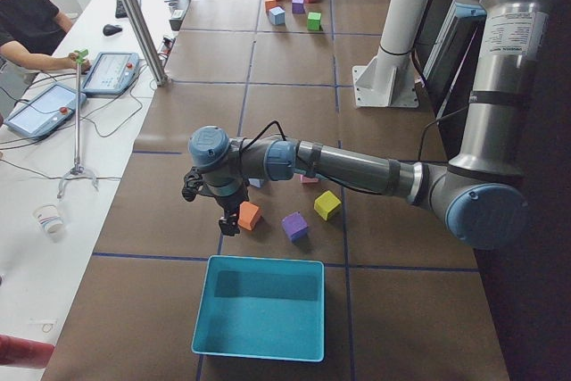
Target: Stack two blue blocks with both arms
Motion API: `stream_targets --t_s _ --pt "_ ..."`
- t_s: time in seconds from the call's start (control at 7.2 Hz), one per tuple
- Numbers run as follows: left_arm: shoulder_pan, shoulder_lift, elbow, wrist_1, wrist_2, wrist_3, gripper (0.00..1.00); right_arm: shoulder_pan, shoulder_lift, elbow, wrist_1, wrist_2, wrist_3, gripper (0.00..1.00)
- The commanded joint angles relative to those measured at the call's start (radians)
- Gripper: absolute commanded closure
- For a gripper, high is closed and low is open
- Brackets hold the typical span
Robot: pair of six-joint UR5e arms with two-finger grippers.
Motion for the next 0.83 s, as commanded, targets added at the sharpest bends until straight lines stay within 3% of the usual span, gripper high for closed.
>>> stream_targets --t_s 0.0,0.14,0.56,0.69 --pt "0.002 0.012 0.018 -0.002 0.001 0.003 0.0 -0.031 -0.03 -0.007 0.117 0.002 -0.003 0.0" --pt "0.002 0.027 0.014 -0.003 -0.003 0.004 0.0 -0.062 -0.024 0.003 0.192 0.002 0.011 0.0" --pt "0.0 0.029 -0.026 -0.003 -0.003 0.001 0.0 -0.224 0.006 0.127 0.232 -0.04 0.102 0.0" --pt "0.0 0.027 -0.023 -0.003 -0.003 0.001 0.0 -0.281 0.046 0.129 0.232 -0.054 0.15 0.0"
